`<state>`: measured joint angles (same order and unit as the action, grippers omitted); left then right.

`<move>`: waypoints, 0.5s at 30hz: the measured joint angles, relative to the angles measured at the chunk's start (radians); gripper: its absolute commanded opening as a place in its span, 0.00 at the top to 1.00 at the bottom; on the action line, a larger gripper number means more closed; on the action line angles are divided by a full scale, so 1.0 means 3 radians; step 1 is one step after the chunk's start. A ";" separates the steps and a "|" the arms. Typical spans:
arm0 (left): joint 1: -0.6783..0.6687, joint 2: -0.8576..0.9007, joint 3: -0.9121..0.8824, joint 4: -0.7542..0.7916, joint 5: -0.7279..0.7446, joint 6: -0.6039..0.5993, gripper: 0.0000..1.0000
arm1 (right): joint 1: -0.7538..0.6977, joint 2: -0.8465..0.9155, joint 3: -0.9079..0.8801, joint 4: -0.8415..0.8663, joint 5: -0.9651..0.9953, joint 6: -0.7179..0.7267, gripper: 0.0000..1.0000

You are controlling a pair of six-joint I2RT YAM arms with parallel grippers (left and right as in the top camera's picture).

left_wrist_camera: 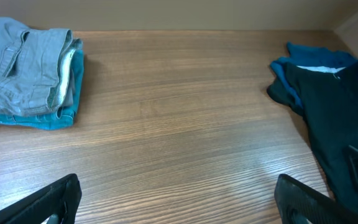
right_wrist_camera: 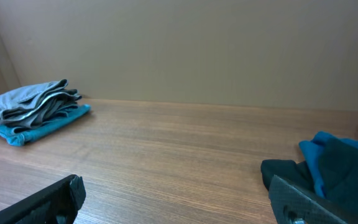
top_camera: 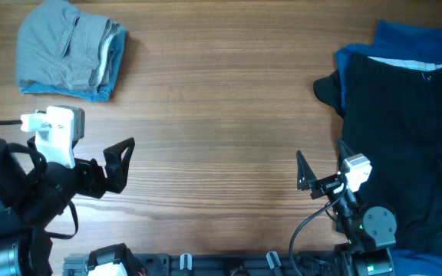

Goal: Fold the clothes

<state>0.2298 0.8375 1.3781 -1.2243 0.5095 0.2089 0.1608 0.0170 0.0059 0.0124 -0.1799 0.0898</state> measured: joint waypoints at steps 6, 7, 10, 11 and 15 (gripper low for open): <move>0.0000 0.0000 -0.0001 0.0000 -0.0001 0.0000 0.00 | 0.0000 0.0000 0.0000 0.0000 0.0000 0.0001 0.00; 0.0000 0.0000 -0.0001 -0.0001 0.0000 0.0000 0.00 | 0.0000 0.0000 0.0000 0.0000 0.0000 0.0000 0.00; -0.0060 -0.0041 0.0000 -0.0015 -0.0013 0.0000 0.00 | 0.0000 0.0000 0.0000 0.0000 0.0000 0.0000 0.00; -0.0131 -0.0092 -0.0001 -0.0045 -0.0039 0.0017 0.00 | 0.0000 0.0000 0.0000 0.0000 0.0000 0.0001 0.00; -0.0417 -0.0567 -0.0370 0.0842 -0.0277 0.0066 0.00 | 0.0000 -0.0003 0.0000 0.0000 0.0000 0.0001 0.00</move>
<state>0.1047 0.6674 1.2671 -0.9718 0.4263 0.2287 0.1608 0.0162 0.0059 0.0124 -0.1799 0.0902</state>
